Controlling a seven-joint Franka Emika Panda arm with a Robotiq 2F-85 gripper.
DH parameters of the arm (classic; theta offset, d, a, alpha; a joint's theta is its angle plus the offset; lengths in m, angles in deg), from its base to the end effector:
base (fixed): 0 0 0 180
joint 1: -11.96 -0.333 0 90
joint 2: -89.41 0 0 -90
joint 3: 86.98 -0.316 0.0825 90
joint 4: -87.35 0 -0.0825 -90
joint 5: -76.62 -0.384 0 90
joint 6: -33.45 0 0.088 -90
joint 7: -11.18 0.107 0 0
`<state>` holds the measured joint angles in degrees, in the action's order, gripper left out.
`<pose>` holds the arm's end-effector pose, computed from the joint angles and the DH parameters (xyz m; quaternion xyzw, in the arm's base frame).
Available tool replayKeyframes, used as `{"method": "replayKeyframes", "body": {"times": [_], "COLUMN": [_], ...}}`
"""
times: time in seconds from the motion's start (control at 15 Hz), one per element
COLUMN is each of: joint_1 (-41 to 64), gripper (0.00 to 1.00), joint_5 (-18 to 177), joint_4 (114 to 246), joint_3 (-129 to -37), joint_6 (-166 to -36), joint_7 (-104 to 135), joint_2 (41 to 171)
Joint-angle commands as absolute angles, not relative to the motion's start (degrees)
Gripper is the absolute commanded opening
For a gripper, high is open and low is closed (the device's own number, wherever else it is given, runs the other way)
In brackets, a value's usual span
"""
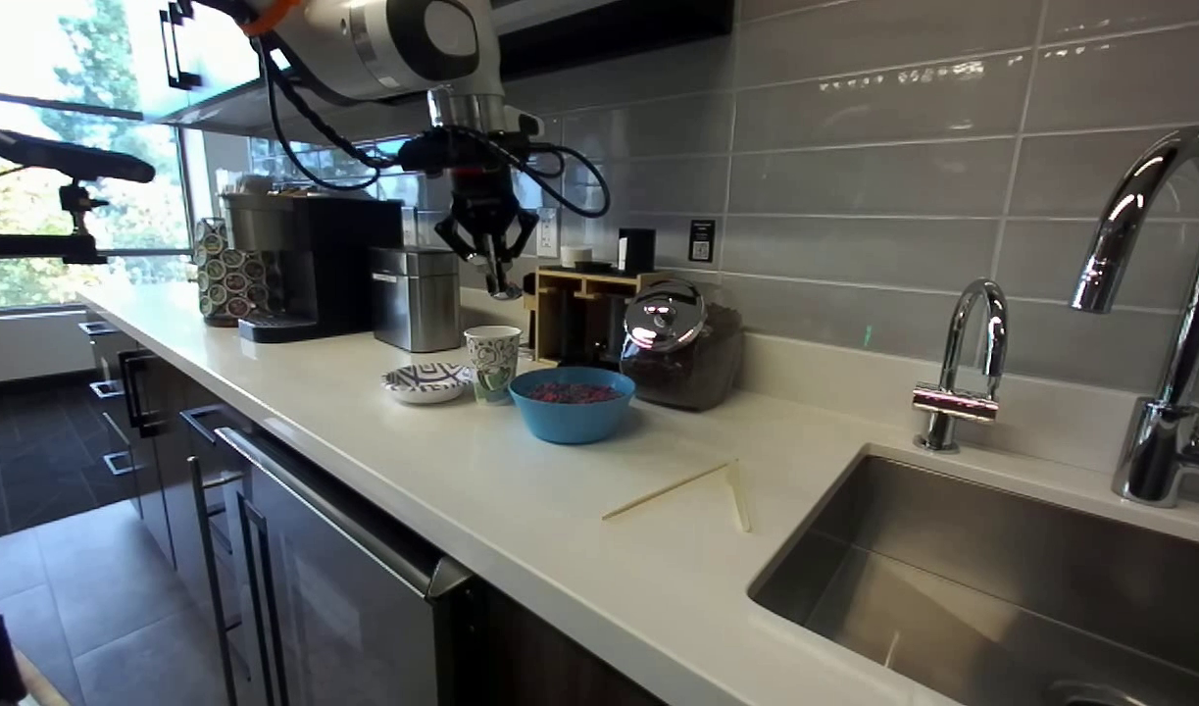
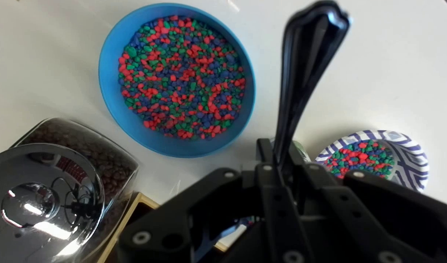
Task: Move some of the contents in the bowl and put it in the cup using a spoon
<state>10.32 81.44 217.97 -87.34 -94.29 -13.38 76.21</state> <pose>0.4926 0.0147 0.4665 0.9632 0.2506 0.0810 0.0530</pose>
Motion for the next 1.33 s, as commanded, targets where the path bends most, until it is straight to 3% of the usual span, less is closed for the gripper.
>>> {"method": "replayKeyframes", "body": {"times": [0.0,0.07,0.13,0.73,0.8,1.27], "joint_1": [9.4,9.2,9.3,9.2,9.2,8.6], "gripper": [0.02,0.02,0.1,0.1,0.02,0.02], "joint_5": [83.7,83.6,82.3,82.4,82.4,84.7], "joint_4": [214.5,214.2,216.3,215.1,215.1,213.7], "joint_3": [-88.2,-88.3,-87.5,-88.0,-88.0,-89.0], "joint_6": [-91.2,-91.4,-93.3,-93.2,-93.2,-91.8], "joint_7": [-11.3,-11.2,-12.7,-12.5,-12.5,-12.0], "joint_2": [79.1,79.5,77.9,79.1,79.1,80.9]}}
